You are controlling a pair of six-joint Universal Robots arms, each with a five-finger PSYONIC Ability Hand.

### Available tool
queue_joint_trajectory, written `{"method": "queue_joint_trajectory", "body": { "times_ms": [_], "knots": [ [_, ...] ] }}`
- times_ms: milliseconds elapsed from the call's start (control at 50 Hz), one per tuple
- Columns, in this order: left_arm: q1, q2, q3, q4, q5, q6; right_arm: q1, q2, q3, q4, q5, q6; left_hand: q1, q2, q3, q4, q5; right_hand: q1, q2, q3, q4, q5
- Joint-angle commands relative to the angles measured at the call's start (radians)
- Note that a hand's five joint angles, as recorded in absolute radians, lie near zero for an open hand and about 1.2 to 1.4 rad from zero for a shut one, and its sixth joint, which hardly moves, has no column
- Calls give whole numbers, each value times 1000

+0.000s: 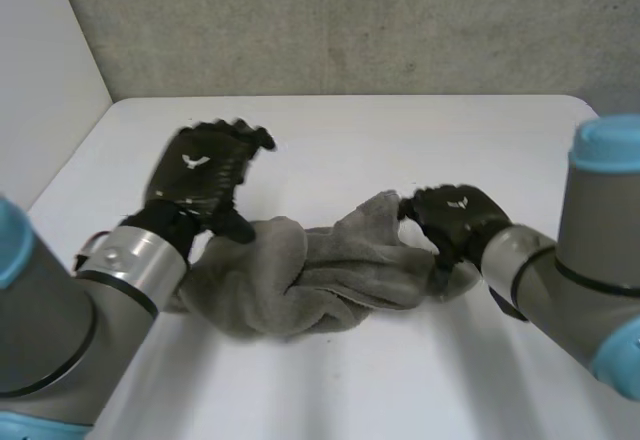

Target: Fold the towel.

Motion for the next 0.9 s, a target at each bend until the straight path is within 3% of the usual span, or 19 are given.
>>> {"method": "queue_joint_trajectory", "body": {
  "times_ms": [20,200,440,500,660,900],
  "knots": [
    [-4,-113,62,-13,144,38,-43,-54,191,-129,-46,-93,236,236,242,242,242,55,77,62,60,43],
    [7,-290,215,-91,275,254,-100,-70,352,-234,-147,-124,242,242,248,248,248,8,30,15,13,-4],
    [9,-459,396,-253,272,461,-97,-35,426,-458,-145,-101,248,248,254,254,254,-44,-23,-38,-40,-57],
    [12,-467,401,-253,270,485,-94,-31,424,-471,-145,-89,254,254,260,260,260,-36,-14,-29,-31,-48],
    [24,-475,410,-254,269,554,-89,0,408,-506,-148,16,527,527,532,533,533,23,45,30,27,10],
    [30,-502,416,-253,270,598,-87,58,378,-555,-135,45,431,430,436,436,437,234,256,241,238,222]
  ]
}}
